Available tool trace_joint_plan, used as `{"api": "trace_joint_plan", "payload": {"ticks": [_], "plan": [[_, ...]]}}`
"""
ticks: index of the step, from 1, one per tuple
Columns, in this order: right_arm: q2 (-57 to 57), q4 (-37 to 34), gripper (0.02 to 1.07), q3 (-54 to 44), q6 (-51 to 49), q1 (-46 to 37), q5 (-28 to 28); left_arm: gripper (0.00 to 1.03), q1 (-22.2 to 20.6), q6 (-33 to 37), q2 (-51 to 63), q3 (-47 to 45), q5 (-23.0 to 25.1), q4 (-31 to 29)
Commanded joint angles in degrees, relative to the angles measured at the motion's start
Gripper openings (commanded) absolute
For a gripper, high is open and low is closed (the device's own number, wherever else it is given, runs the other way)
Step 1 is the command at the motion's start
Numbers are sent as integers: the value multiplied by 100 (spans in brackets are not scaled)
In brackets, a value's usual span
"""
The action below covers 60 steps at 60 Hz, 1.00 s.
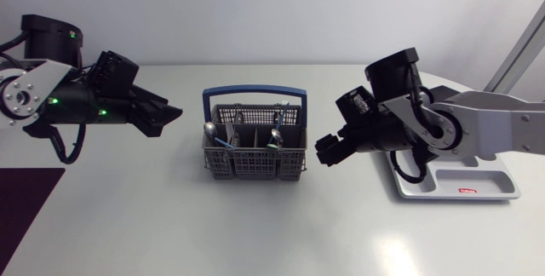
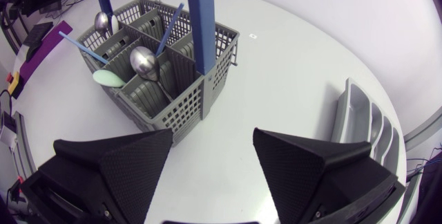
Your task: Unload the cutlery basket into the drawer organizer.
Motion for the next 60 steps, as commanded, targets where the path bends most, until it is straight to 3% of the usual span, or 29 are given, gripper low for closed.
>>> {"api": "trace_joint_plan", "payload": {"ticks": [1,15,30,60], "plan": [[-257,-64,97,-268,-153,-28,-82,66,30,452,-411,-432,287,-119],[-547,-64,98,-514,-197,-19,-223,66,-498,989,-1061,-1153,568,22],[-582,-73,98,-629,-197,7,-241,66,-1148,1006,-701,-1540,559,1147],[-512,7,98,-743,-241,-10,-258,62,-1262,795,240,-1382,559,2043]]}}
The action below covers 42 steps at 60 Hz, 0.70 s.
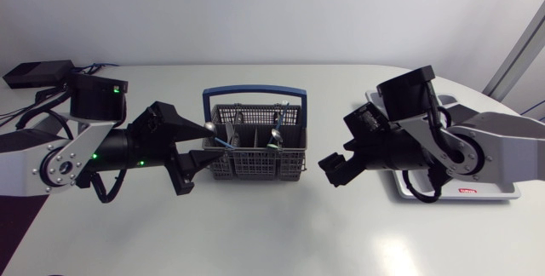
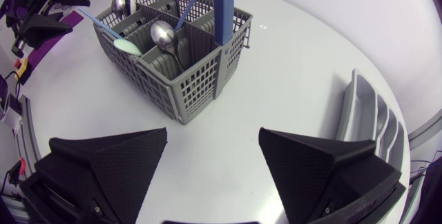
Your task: Unload the cutlery basket into the drawer organizer.
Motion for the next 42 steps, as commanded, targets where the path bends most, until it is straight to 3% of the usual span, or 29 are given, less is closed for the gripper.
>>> {"api": "trace_joint_plan", "payload": {"ticks": [1,17,25,39,42], "plan": [[15,15,98,-105,-103,-10,-46,59,-47,-44,203,78,63,174],[33,24,98,-113,-120,-19,-73,54,-179,-167,607,272,63,324],[33,77,98,-166,-129,-37,-81,20,-179,-211,669,272,63,614],[50,174,98,-245,-164,-81,-90,14,-179,-237,853,386,63,640],[68,200,98,-254,-164,-89,-99,8,-179,-237,871,386,63,649]]}}
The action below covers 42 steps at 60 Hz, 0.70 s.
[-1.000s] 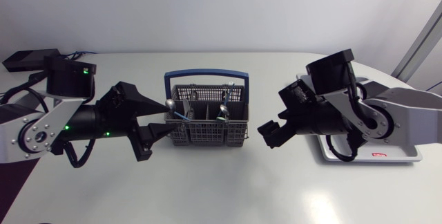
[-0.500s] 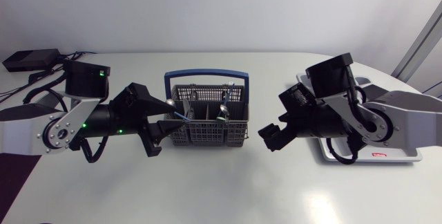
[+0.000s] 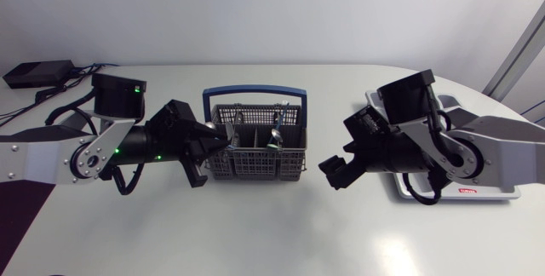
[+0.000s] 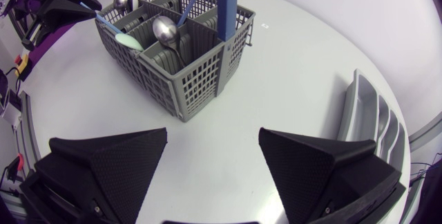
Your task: Unload the cutlery basket into the drawer organizer.
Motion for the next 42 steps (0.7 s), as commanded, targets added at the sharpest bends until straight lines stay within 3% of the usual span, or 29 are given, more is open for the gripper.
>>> {"api": "trace_joint_plan", "payload": {"ticks": [1,12,22,42], "plan": [[74,102,98,-156,-70,-54,-46,4,-39,-56,136,170,74,65],[101,128,98,-191,-70,-54,-46,4,-48,-179,136,275,74,57],[92,128,98,-217,-88,-54,-46,4,-57,-249,75,653,83,-304],[-119,58,98,-164,-158,-28,-55,4,-39,-258,-453,1602,74,-1771]]}}
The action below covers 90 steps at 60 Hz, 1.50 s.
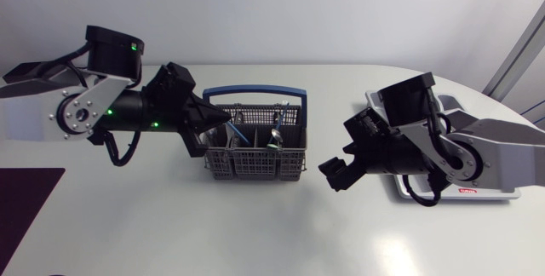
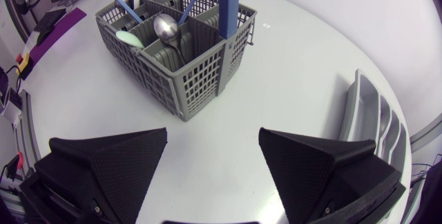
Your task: Unload the cutlery basket into the drawer organizer.
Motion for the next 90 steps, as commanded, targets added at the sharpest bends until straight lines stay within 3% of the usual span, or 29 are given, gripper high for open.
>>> {"api": "trace_joint_plan", "payload": {"ticks": [1,22,30,36,53,71,84,90], "plan": [[-152,-17,98,-88,-134,-19,-9,4,-28,-33,-374,403,74,-382],[-1163,-342,98,-70,-433,253,35,4,-19,-103,-1868,904,74,-1797],[-1831,-948,102,167,-556,394,17,4,-19,-156,-2255,1202,74,-2421],[-2217,-1713,102,527,-556,420,-581,4,-327,-314,-2360,1396,83,-2808],[-2472,-2381,102,1072,-521,534,-1249,4,-1522,-1061,-1499,1545,179,-2825],[-1725,-2319,93,1248,-495,798,-1864,4,-1443,-1624,-339,2029,1331,-2799],[-1418,-2135,92,1195,-495,930,-1934,4,-1390,-1861,-31,2248,1594,-2825],[-1356,-2056,81,1178,-495,1018,-1961,4,-1390,-1905,65,2283,1603,-2834]]}}
